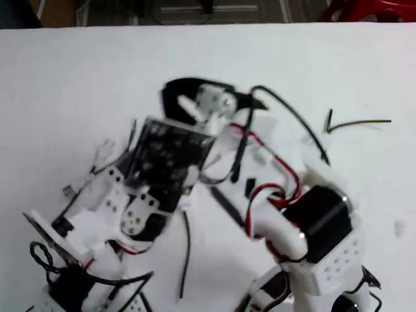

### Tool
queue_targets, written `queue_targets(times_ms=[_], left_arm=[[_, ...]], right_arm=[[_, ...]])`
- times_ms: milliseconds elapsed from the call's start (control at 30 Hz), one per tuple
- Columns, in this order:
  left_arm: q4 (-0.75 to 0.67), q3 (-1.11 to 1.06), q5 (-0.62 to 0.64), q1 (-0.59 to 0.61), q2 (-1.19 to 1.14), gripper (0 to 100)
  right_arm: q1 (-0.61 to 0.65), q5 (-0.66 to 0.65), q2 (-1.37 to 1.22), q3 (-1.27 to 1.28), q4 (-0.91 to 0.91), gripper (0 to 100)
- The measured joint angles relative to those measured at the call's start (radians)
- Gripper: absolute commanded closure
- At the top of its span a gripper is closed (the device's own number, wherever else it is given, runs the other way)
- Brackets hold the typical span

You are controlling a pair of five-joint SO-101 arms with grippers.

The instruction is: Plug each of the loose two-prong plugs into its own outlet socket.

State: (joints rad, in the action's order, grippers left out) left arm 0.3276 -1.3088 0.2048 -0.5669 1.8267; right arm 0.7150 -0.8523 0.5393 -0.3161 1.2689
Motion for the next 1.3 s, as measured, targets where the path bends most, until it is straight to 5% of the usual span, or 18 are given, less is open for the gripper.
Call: queue_targets(times_ms=[433, 800, 1100, 1300], left_arm=[[0.0, -0.003, 0.002, -0.002, 0.002, 98], [0.003, -0.003, 0.002, 0.005, 0.0, 98], [0.078, 0.04, 0.0, 0.112, -0.189, 98], [0.315, 0.342, 0.0, 0.118, -0.552, 98]], right_arm=[[-0.316, 0.002, -0.272, -0.014, -0.072, 97.8], [-0.374, -0.025, -0.143, -0.017, -0.069, 97.8], [-0.508, -0.025, -0.005, -0.017, 0.247, 97.8], [-0.74, 0.109, 0.002, -0.009, 0.394, 97.8]])
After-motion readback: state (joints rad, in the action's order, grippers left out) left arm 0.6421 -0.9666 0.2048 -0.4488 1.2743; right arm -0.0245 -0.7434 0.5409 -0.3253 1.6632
